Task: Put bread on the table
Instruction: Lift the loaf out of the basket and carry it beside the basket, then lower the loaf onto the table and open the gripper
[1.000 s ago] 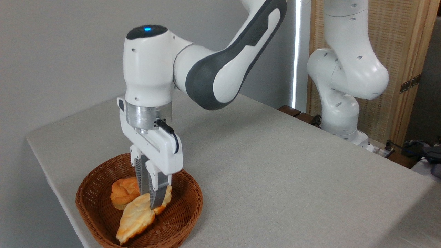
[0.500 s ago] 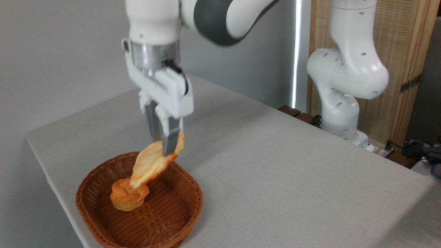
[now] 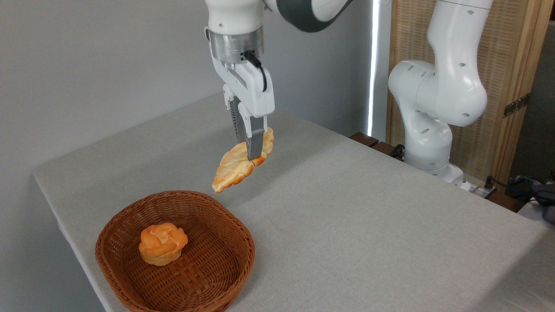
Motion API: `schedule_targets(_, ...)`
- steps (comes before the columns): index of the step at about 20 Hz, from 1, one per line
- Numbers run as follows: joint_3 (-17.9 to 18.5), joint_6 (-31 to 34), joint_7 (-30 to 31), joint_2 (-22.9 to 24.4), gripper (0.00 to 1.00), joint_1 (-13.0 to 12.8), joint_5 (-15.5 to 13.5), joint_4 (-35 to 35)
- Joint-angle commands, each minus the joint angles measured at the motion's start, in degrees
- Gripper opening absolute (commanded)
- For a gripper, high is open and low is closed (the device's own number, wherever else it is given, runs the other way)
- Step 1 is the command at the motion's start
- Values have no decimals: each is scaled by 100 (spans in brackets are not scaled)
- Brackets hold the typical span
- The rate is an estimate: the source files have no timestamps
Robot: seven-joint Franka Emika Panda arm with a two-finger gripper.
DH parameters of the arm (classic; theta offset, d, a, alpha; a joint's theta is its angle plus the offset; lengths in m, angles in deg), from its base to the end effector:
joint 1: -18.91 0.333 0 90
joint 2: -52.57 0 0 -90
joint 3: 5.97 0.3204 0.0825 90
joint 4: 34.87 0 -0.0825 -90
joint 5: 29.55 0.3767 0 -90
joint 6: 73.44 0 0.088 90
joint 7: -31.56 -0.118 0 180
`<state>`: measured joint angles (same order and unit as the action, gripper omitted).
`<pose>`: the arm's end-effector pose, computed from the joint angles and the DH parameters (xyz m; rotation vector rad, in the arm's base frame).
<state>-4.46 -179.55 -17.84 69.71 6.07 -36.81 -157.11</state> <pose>0.4489 -0.1004 0.5293 2.6334 -1.4850 0.0888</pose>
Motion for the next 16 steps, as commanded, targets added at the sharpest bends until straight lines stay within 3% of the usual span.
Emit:
schedule_targets(1, 42, -130, -131, -105, 53, -236, -38, -212)
schedule_targets(6, 42, -279, -298, -360, 62, -395, -3, -212)
schedule_targets(12, 42, -262, -289, -449, 99, -412, -3, -212)
schedule_targets(16, 42, -253, -281, -449, 100, -421, -3, -204)
